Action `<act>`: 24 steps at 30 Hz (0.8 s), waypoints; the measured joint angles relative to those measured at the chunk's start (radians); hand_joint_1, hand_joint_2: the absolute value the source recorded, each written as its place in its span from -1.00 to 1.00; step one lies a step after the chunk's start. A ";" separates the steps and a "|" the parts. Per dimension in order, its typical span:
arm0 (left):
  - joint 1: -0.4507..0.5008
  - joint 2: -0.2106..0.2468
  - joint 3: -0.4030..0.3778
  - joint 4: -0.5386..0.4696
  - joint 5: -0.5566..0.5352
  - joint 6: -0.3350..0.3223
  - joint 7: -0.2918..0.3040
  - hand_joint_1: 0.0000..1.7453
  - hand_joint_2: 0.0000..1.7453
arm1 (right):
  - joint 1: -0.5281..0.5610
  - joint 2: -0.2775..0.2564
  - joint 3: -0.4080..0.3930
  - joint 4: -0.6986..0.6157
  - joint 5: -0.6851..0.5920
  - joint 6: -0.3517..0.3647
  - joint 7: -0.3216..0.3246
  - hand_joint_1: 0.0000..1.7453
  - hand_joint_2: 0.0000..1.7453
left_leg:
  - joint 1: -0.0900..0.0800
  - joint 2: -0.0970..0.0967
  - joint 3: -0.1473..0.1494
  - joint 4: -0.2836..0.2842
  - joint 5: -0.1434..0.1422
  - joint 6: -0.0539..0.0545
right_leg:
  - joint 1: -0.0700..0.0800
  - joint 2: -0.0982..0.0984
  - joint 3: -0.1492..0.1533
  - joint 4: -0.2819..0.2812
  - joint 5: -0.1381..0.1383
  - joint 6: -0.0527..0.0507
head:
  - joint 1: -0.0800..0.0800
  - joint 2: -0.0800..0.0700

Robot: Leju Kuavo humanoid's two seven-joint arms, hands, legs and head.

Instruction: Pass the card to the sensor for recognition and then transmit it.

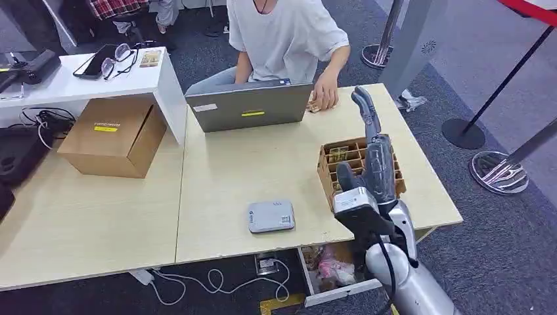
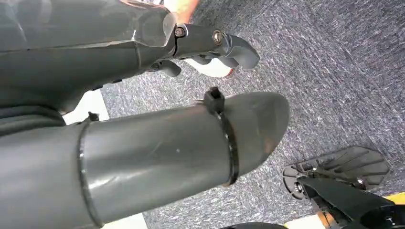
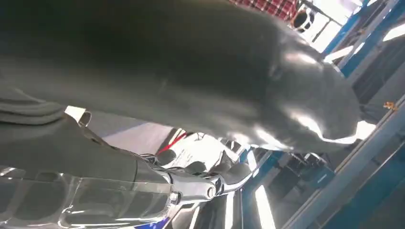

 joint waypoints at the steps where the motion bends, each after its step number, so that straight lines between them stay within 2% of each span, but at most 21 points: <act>1: 0.000 0.000 0.000 0.000 0.001 0.000 0.000 -1.00 -1.00 | 0.008 0.002 -0.002 -0.007 0.002 0.005 0.001 -1.00 -1.00 | 0.000 0.000 0.000 0.000 0.000 0.000 | 0.000 0.000 0.000 0.000 0.000 0.000 | 0.000 0.000; 3: 0.000 0.000 0.000 0.000 0.002 -0.001 0.001 -1.00 -1.00 | 0.022 0.007 -0.006 -0.023 0.004 0.016 0.005 -1.00 -1.00 | 0.000 0.000 0.000 0.000 0.000 0.000 | 0.000 0.000 0.000 0.000 0.000 0.000 | 0.000 0.000; 6: -0.015 -0.003 0.000 0.000 -0.003 -0.002 0.073 -1.00 -1.00 | 0.032 0.011 -0.023 -0.029 0.007 0.029 0.003 -1.00 -1.00 | 0.000 0.000 0.000 0.000 0.000 0.000 | 0.000 0.000 0.000 0.000 0.000 0.000 | 0.000 0.000; 11: -0.017 -0.002 0.000 0.000 0.003 -0.005 0.006 -1.00 -1.00 | 0.057 0.018 -0.045 -0.054 0.015 0.042 -0.010 -1.00 -1.00 | 0.000 0.001 0.000 0.000 0.000 0.000 | 0.000 0.000 0.000 0.000 0.000 0.000 | 0.000 0.000; 24: -0.011 0.001 -0.003 0.000 -0.015 -0.013 -0.002 -1.00 -1.00 | 0.115 0.019 -0.075 -0.113 0.029 0.036 -0.003 -1.00 -1.00 | 0.000 0.001 0.000 0.000 0.000 0.000 | 0.000 0.000 0.000 0.000 0.000 0.000 | 0.000 0.000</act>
